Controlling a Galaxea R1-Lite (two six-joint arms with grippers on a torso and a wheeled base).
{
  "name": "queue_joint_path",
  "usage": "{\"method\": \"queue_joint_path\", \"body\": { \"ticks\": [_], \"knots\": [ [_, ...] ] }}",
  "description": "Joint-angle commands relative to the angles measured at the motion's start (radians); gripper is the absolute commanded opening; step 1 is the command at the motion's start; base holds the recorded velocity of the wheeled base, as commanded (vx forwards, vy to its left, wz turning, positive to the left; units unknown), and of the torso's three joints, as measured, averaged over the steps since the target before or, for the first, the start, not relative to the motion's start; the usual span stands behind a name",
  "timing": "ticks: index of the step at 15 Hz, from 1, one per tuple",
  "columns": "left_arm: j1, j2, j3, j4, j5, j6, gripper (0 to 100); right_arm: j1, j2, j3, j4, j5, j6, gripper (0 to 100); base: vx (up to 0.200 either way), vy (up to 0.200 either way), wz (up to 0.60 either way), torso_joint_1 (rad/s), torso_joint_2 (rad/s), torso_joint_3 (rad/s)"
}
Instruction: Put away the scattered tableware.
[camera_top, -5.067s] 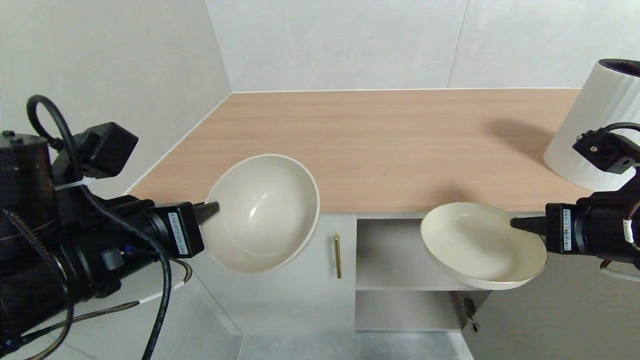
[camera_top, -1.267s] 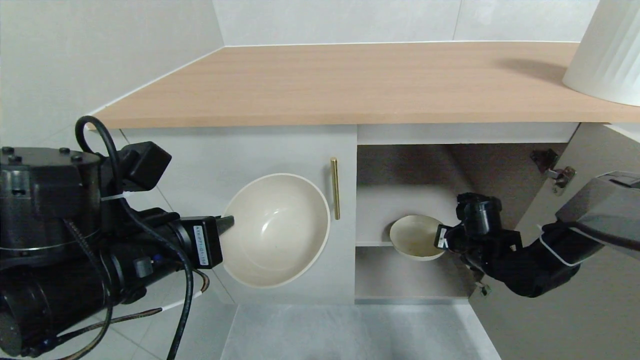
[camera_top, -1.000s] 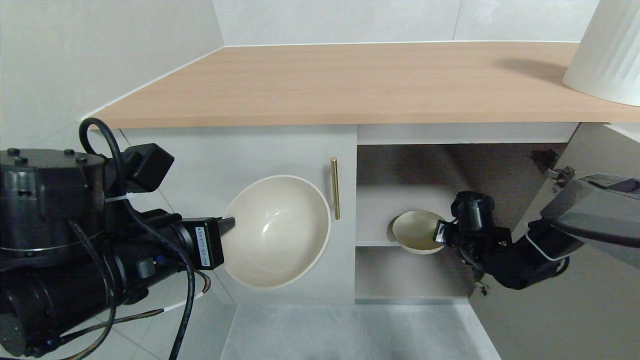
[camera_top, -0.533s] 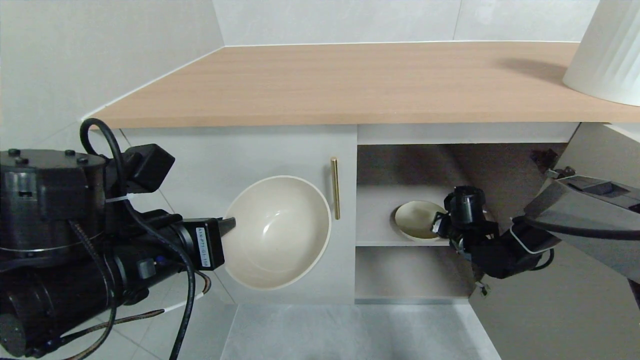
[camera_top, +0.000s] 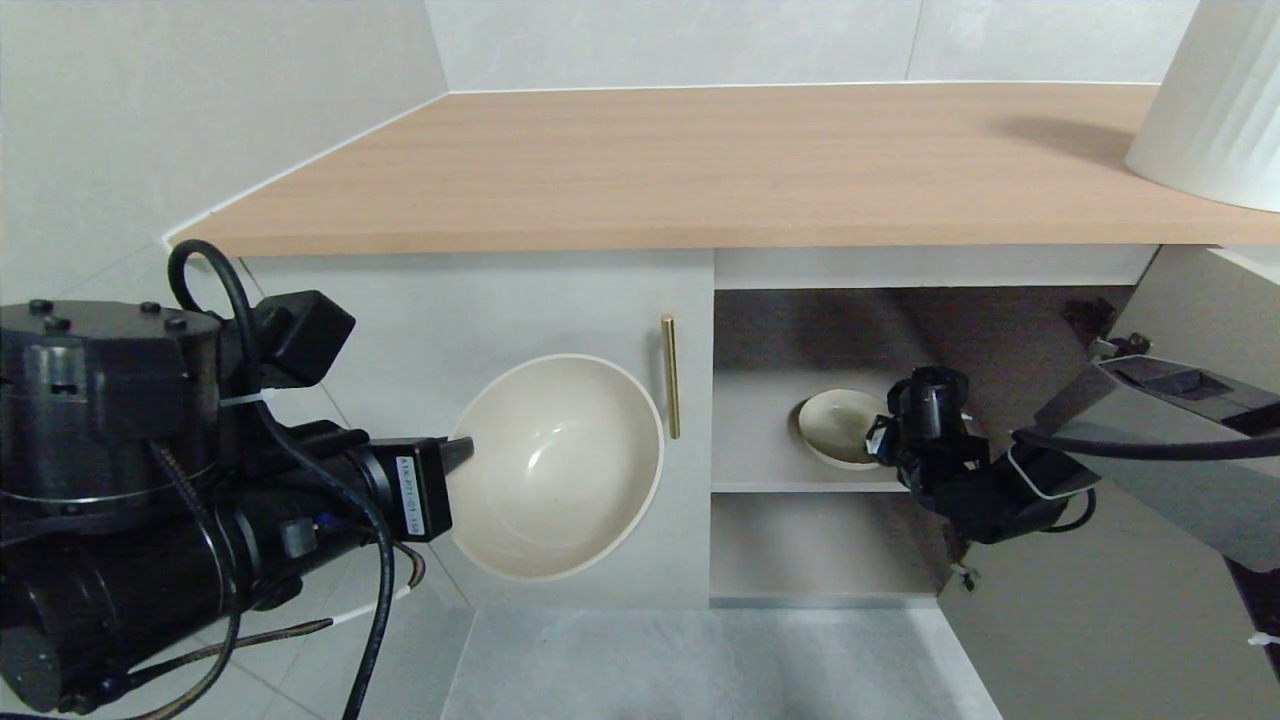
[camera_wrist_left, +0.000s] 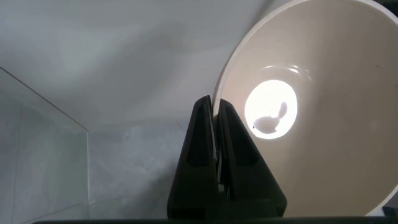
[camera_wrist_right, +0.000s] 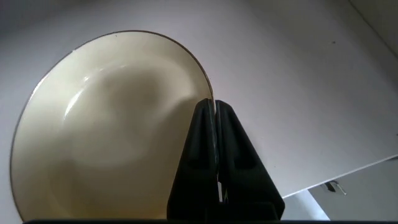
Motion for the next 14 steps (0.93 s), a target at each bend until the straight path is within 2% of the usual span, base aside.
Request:
{"method": "queue_joint_path", "body": {
  "ticks": [1,2,6,9,10,12,13,14],
  "knots": [
    [0.0,0.002,0.0,0.0,0.0,0.0,0,0.0,0.002,-0.003,0.0,-0.001,0.0,0,0.0,0.0,0.0,0.0,0.0,0.0],
    [0.0,0.002,0.001,0.0,0.0,0.0,0,0.0,0.0,-0.003,-0.002,-0.001,0.0,100,0.0,0.0,0.0,0.0,0.0,0.0],
    [0.0,0.006,0.0,0.0,-0.003,0.0,0,0.0,-0.049,0.016,-0.002,-0.012,0.0,100,0.0,0.0,0.0,0.0,0.0,0.0],
    [0.0,0.023,-0.003,-0.002,-0.004,0.003,0,0.037,-0.23,0.143,0.02,0.002,-0.003,100,0.0,0.0,0.0,0.0,0.0,0.0],
    [0.0,0.037,-0.013,-0.002,-0.006,0.011,0,0.065,-0.359,0.214,0.09,0.048,-0.007,100,0.0,0.0,0.0,0.0,0.0,0.0],
    [-0.001,0.072,-0.046,-0.002,-0.009,0.086,0,0.131,-0.578,0.278,0.283,0.181,-0.01,100,0.0,0.0,0.0,0.0,0.0,0.0],
    [-0.012,0.088,-0.053,-0.002,-0.009,0.123,0,0.163,-0.693,0.287,0.423,0.253,-0.014,100,0.0,0.0,0.0,0.0,0.0,0.0],
    [-0.037,0.112,-0.056,-0.003,-0.008,0.132,0,0.201,-0.843,0.28,0.606,0.341,-0.017,100,0.0,0.0,0.0,0.0,0.0,0.0]
  ]
}}
